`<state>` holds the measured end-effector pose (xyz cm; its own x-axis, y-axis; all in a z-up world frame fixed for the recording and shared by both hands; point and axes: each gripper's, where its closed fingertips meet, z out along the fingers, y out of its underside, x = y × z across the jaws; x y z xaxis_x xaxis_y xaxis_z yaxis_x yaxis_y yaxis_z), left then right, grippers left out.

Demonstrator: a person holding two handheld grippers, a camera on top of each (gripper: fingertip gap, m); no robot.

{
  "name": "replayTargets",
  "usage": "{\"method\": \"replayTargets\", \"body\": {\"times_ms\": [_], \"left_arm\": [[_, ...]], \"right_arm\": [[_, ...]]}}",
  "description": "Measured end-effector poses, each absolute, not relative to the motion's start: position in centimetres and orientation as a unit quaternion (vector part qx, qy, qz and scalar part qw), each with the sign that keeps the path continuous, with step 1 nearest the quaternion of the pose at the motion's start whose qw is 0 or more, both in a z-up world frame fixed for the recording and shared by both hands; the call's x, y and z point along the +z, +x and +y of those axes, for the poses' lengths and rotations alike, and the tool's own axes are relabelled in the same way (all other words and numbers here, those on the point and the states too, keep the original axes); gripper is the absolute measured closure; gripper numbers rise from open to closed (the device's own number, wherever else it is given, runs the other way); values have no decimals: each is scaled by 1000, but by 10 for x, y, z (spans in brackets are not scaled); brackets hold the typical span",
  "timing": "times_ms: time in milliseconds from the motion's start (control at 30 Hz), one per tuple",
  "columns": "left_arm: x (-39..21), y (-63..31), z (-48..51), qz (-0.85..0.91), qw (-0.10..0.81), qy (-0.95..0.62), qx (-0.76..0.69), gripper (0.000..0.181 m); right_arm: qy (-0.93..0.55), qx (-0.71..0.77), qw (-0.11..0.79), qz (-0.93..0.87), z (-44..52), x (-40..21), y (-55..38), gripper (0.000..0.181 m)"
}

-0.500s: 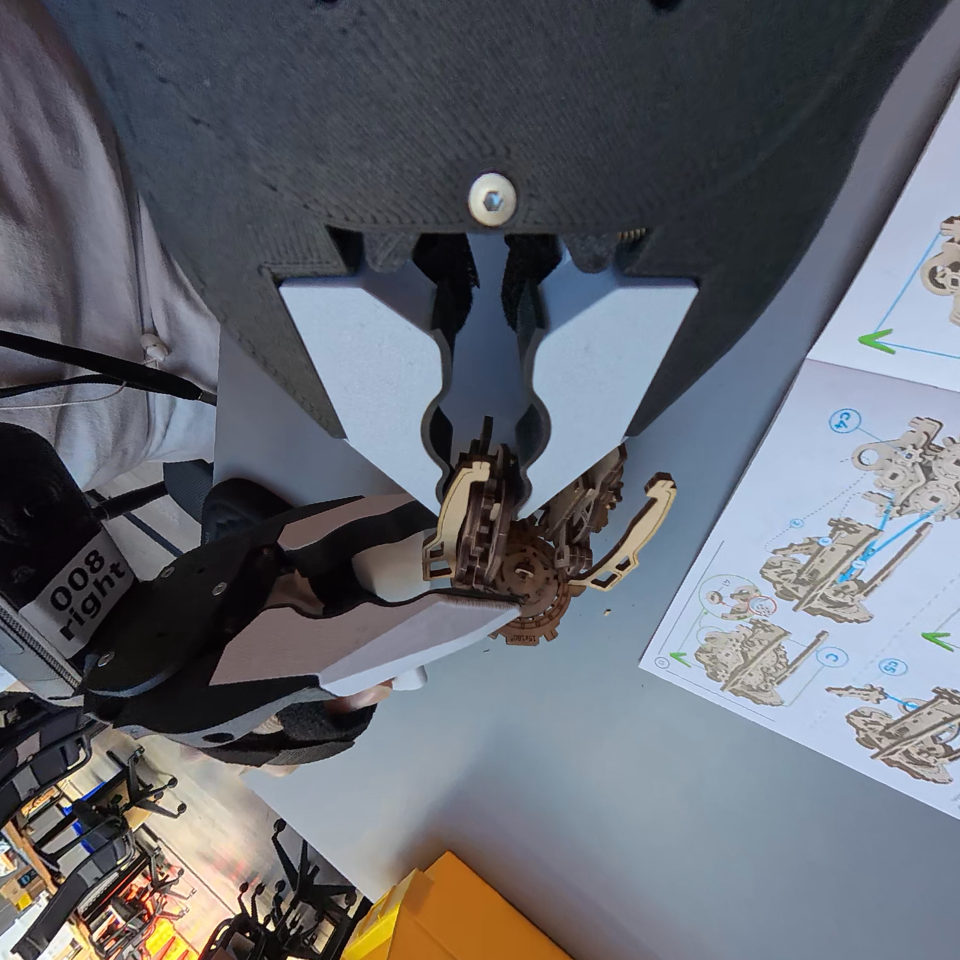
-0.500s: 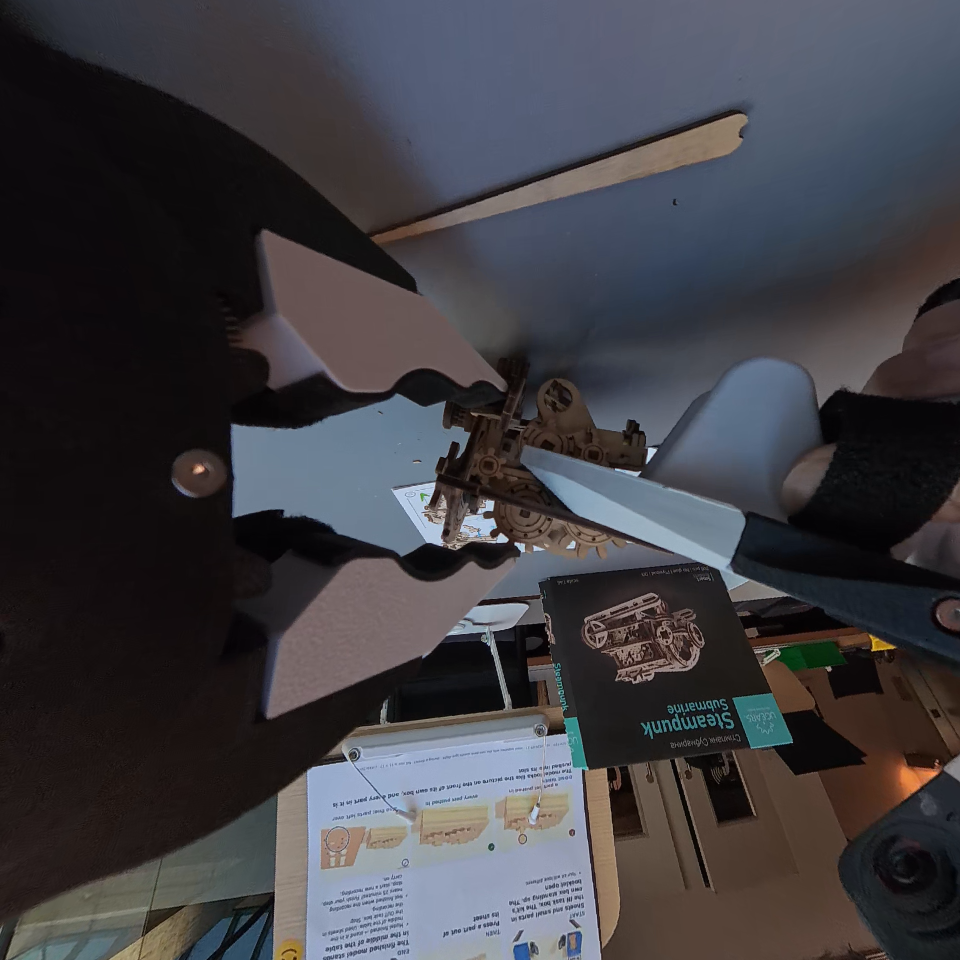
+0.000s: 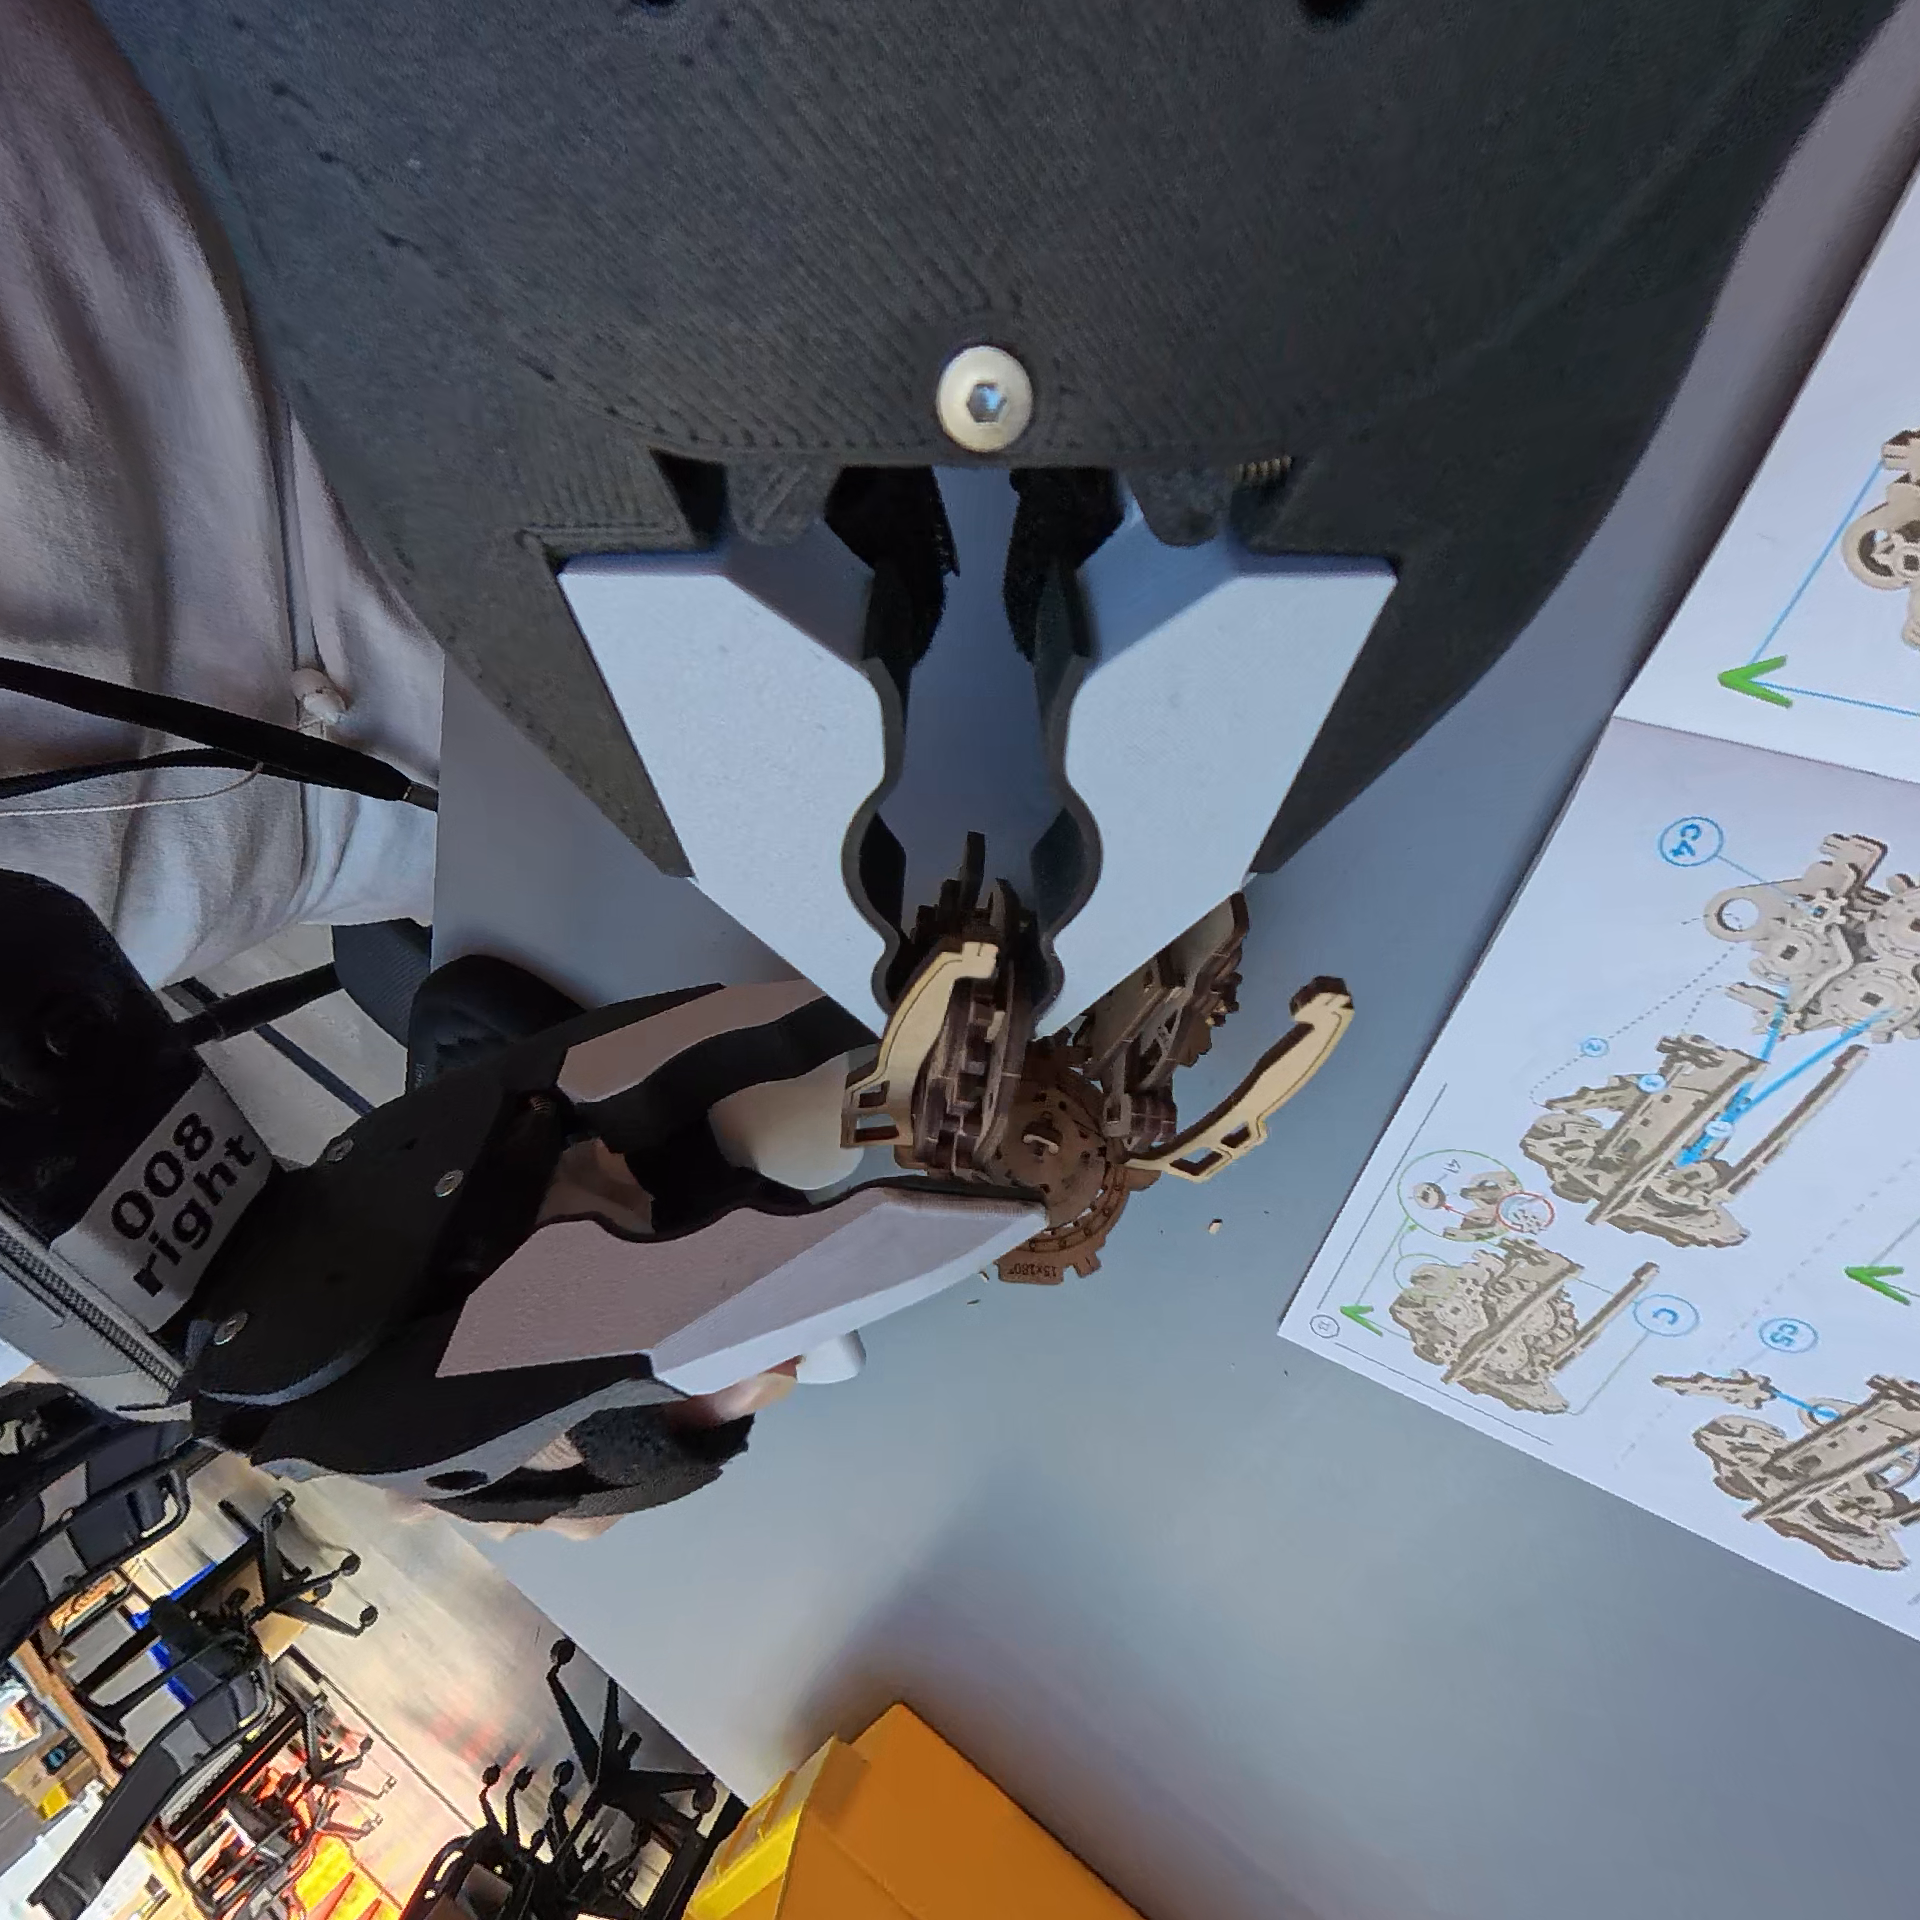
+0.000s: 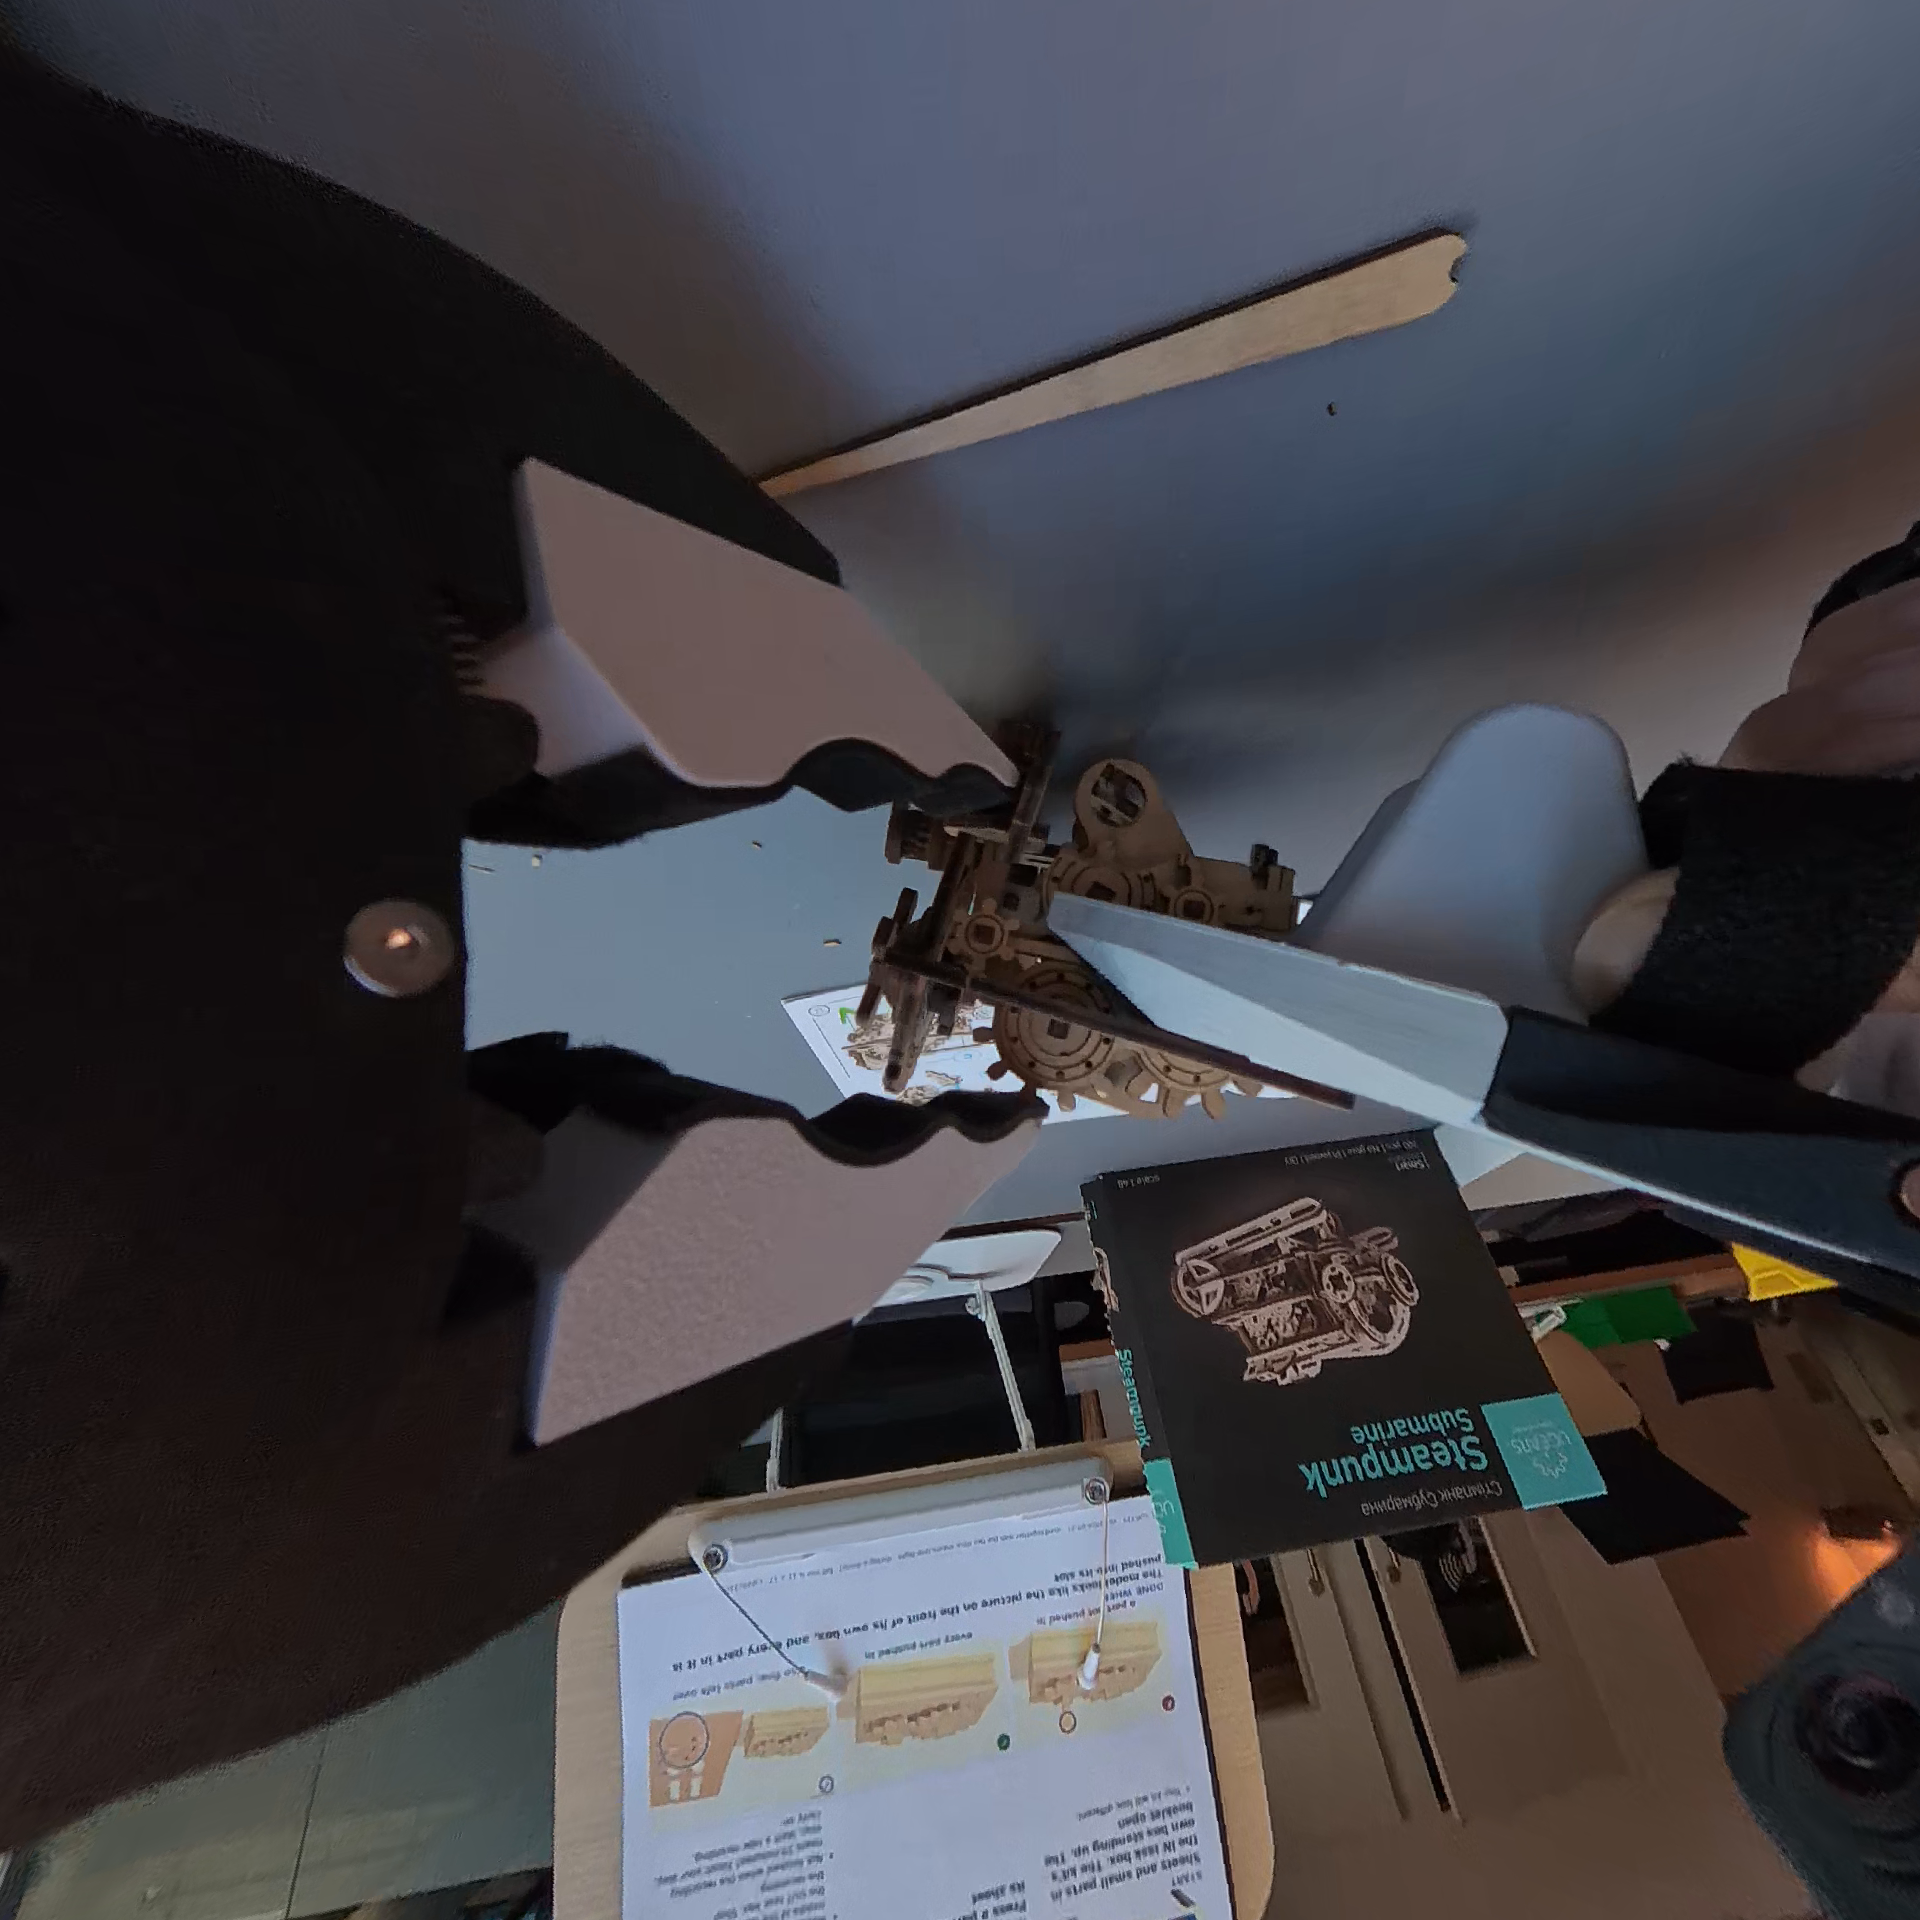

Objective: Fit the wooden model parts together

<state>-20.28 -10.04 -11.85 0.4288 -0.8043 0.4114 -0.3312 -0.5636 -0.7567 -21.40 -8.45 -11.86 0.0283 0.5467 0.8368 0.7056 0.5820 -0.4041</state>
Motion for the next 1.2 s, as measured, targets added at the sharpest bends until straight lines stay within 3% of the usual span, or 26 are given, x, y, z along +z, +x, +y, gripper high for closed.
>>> {"method": "replayTargets", "body": {"times_ms": [1000, 1200], "left_arm": [[-119, -203, -94, 319, 277, -799, -427, 164], [-121, -205, -93, 308, 270, -799, -440, 164]], "right_arm": [[-441, -101, 556, -698, -77, -120, -215, 124], [-443, -101, 554, -698, -76, -122, -212, 137]]}}
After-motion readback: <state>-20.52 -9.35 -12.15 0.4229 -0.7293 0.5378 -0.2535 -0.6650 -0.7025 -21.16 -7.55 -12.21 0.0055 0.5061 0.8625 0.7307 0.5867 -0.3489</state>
